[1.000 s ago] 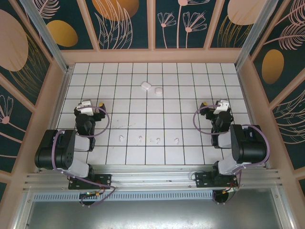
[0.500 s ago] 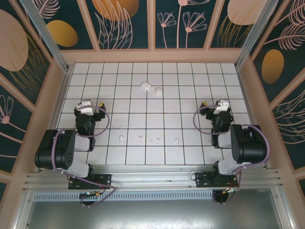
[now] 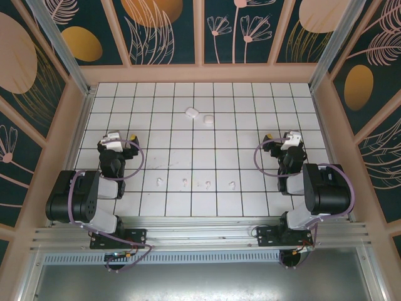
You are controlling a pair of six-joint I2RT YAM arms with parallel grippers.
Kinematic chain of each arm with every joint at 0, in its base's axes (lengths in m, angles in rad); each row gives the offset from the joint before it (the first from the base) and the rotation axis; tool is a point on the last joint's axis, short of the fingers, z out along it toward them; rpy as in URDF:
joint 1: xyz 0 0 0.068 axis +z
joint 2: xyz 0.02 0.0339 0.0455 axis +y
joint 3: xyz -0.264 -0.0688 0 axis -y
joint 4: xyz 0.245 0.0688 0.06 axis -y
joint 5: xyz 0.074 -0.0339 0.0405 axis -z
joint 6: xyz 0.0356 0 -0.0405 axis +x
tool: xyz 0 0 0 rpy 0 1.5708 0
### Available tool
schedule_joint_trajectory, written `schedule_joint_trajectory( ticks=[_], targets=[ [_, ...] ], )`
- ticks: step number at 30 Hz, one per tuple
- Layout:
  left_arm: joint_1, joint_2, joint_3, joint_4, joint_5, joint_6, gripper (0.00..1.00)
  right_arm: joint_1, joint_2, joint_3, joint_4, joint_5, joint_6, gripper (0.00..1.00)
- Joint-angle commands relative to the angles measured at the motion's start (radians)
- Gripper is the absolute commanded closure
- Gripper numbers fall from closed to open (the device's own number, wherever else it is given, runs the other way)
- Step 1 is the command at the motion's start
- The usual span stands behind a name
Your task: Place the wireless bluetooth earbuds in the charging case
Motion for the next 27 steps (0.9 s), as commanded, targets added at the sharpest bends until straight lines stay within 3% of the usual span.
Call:
schedule_joint_trajectory(
  ticks=[1, 20, 27],
  targets=[
    [0.004, -0.001, 0.016, 0.035, -0.008, -0.013, 0.02, -0.007, 0.001, 0.002, 0.045, -0.017, -0.014, 0.01],
    [0.005, -0.007, 0.022, 0.024, -0.010, -0.015, 0.01, -0.007, -0.011, 0.017, 0.011, -0.043, -0.020, 0.01],
    [0.004, -0.188, 0.137, -0.366, -0.027, -0.036, 0.02, 0.001, -0.117, 0.185, -0.348, -0.079, -0.043, 0.01]
  ],
)
